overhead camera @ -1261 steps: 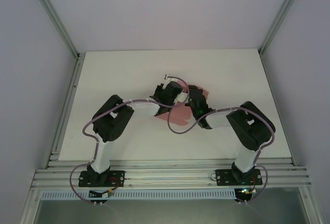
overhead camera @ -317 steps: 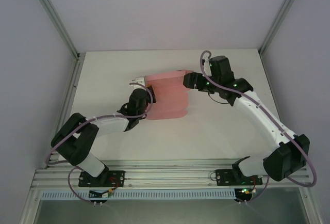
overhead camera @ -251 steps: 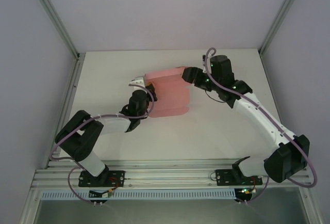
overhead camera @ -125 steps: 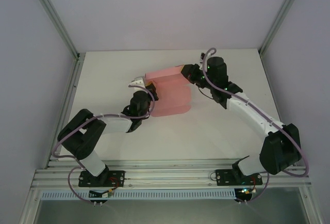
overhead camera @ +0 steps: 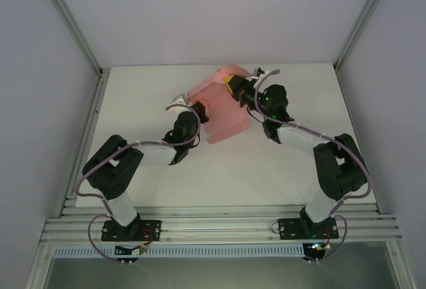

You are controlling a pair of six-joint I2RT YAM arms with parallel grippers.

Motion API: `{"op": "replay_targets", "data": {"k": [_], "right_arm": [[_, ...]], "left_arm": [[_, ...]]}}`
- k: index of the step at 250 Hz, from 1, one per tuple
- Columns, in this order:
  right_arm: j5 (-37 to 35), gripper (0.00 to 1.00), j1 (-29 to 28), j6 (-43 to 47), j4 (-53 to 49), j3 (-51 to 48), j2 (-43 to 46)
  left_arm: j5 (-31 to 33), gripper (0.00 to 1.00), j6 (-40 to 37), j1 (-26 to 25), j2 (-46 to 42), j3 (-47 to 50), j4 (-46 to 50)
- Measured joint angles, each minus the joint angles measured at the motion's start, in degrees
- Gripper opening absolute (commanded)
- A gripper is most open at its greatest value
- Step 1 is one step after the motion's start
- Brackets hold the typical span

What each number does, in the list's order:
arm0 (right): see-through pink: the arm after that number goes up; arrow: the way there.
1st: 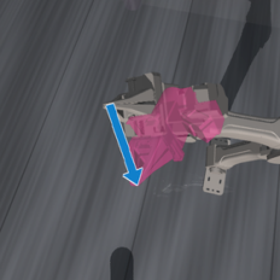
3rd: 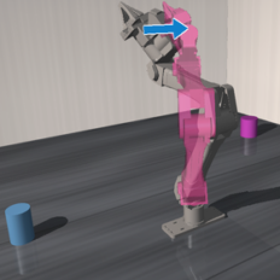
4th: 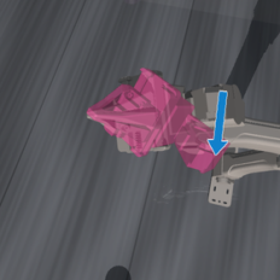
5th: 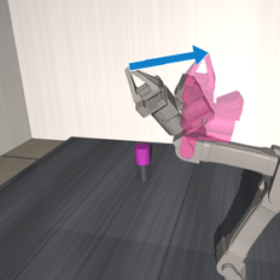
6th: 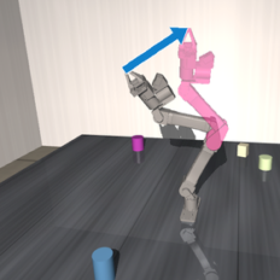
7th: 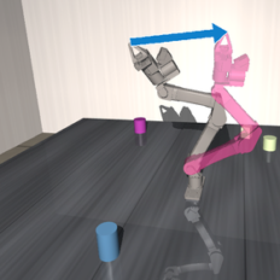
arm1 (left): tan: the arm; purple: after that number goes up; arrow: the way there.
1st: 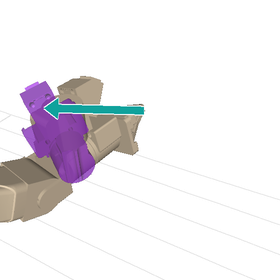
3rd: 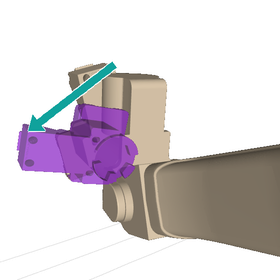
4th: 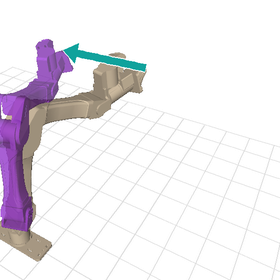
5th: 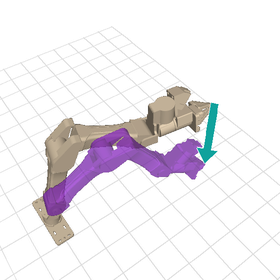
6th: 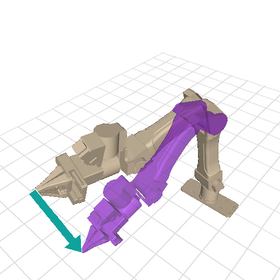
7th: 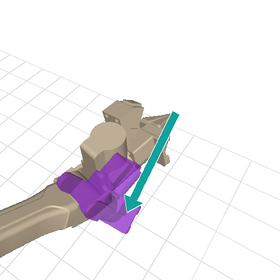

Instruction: Assemble paper box

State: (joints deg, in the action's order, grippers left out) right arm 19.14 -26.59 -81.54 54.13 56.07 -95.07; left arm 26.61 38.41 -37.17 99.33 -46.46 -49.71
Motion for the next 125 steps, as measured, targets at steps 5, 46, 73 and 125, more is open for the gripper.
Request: {"op": "replay_targets", "data": {"k": [5,46,73,125], "right_arm": [[-0.02,0.13,-0.07,-0.07,-0.02,0.24,-0.11],[-3.19,0.19,-1.51,-0.37,-0.31,1.86,-0.37],[-6.03,0.19,-2.97,-0.59,-1.05,1.84,-0.37],[-8.31,0.27,-3.28,-0.33,-1.6,1.84,-0.33]], "left_arm": [[0.09,0.0,0.24,-0.04,0.15,-0.35,0.04],[1.46,0.0,1.46,-0.79,1.66,-4.26,-0.07],[1.99,0.0,1.88,-1.01,3.5,-6.78,-0.96],[2.05,0.0,2.32,-1.09,5.2,-7.98,-1.55]]}}
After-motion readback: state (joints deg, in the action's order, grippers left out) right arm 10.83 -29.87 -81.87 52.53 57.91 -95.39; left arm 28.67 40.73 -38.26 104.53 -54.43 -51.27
